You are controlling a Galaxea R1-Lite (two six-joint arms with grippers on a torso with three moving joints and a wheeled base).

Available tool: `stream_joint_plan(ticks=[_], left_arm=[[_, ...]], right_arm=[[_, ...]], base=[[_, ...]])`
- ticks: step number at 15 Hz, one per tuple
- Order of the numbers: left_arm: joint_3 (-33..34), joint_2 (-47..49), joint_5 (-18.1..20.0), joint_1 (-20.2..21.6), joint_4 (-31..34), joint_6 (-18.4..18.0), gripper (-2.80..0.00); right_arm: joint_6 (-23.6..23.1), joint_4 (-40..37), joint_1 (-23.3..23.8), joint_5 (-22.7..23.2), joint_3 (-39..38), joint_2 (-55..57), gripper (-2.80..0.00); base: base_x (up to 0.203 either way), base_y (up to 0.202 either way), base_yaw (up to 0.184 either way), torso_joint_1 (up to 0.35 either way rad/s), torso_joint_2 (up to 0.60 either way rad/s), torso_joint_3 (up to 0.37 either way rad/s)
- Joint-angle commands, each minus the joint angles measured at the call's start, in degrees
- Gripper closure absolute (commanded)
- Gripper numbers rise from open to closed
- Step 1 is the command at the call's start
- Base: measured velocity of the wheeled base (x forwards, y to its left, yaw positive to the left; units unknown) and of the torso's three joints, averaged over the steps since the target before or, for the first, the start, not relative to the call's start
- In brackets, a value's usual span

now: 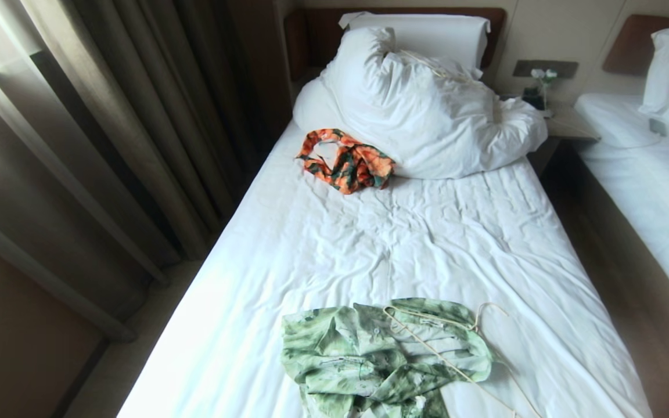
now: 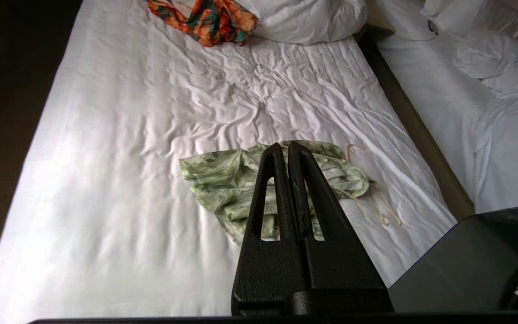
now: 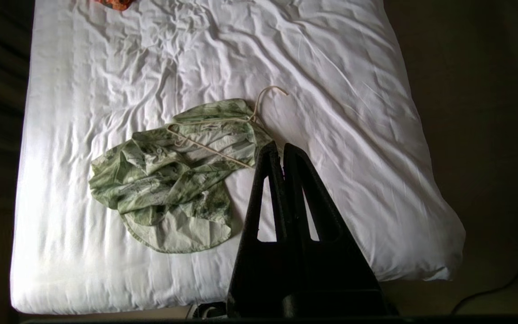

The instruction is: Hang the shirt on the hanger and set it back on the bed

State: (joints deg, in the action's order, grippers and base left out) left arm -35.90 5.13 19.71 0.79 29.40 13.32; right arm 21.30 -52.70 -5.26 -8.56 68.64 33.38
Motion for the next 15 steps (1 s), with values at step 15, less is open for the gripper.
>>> stream_joint_plan(ticks=[15], left_arm=[[34.0, -5.1, -16.6, -0.4, -24.3, -21.4, 0.0]], right_arm=[[-16.6, 37.4, 4.6, 16.6, -54.3, -32.6, 0.0]], base=[[0.0, 0.0, 0.0, 0.0, 0.0, 0.0]])
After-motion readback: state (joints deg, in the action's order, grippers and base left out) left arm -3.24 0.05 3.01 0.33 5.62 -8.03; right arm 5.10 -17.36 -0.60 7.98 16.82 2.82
